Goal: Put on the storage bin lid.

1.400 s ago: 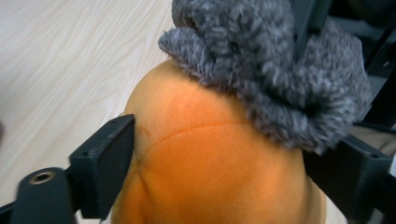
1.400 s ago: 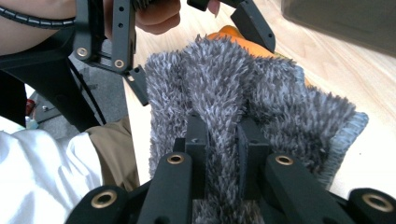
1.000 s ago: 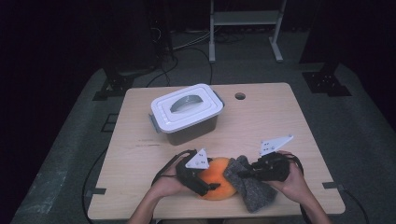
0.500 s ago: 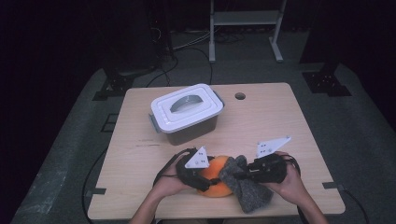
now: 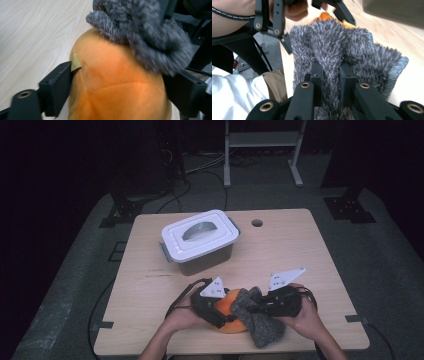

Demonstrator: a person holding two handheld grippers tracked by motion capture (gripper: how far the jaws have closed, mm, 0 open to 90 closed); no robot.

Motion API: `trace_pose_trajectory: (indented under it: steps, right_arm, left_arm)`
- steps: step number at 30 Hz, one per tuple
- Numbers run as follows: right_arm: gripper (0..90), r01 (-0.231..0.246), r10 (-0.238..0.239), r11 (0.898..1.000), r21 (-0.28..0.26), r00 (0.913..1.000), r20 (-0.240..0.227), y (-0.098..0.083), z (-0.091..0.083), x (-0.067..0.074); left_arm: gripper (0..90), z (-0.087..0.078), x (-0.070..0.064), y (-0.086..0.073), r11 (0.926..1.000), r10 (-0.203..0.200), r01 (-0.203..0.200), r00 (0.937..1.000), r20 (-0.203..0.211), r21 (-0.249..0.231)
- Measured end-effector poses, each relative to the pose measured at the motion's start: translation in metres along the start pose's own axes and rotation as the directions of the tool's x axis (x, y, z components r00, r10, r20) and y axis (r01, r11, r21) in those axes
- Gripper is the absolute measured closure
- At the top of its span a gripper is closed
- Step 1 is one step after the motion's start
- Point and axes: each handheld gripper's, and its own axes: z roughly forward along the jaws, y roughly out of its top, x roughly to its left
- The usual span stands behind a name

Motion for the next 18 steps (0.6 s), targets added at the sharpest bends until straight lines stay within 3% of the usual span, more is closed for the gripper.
trace_pose_trajectory:
  steps: [2, 7, 9, 15, 18]
  right_arm:
    - [76.4, -0.014, 0.013, 1.000, 0.008, 0.9999, 0.008, -0.005, -0.002, -0.006]
    - [76.0, -0.099, 0.099, 0.994, 0.038, 0.9951, 0.001, -0.022, -0.006, -0.026]
    - [76.2, -0.117, 0.117, 0.993, 0.030, 0.9932, 0.000, -0.024, -0.009, -0.029]
    - [76.2, -0.093, 0.092, 0.995, -0.045, 0.9954, -0.024, -0.012, -0.013, -0.021]
    - [75.9, -0.078, 0.078, 0.997, -0.007, 0.9966, -0.027, -0.011, -0.004, -0.016]
  left_arm:
    - [20.4, -0.002, 0.003, -0.003, 1.0000, -0.007, 0.007, 1.0000, 0.003, 0.000]
    - [22.4, -0.006, 0.009, -0.014, 0.9991, -0.035, 0.035, 0.9992, 0.019, -0.025]
    - [23.2, -0.006, 0.009, -0.014, 0.9994, -0.023, 0.024, 0.9995, 0.023, -0.024]
    - [22.0, -0.006, 0.003, -0.011, 0.9995, 0.023, -0.022, 0.9990, 0.037, -0.022]
    - [9.3, -0.004, 0.003, -0.005, 0.9999, -0.014, 0.014, 0.9987, 0.048, 0.000]
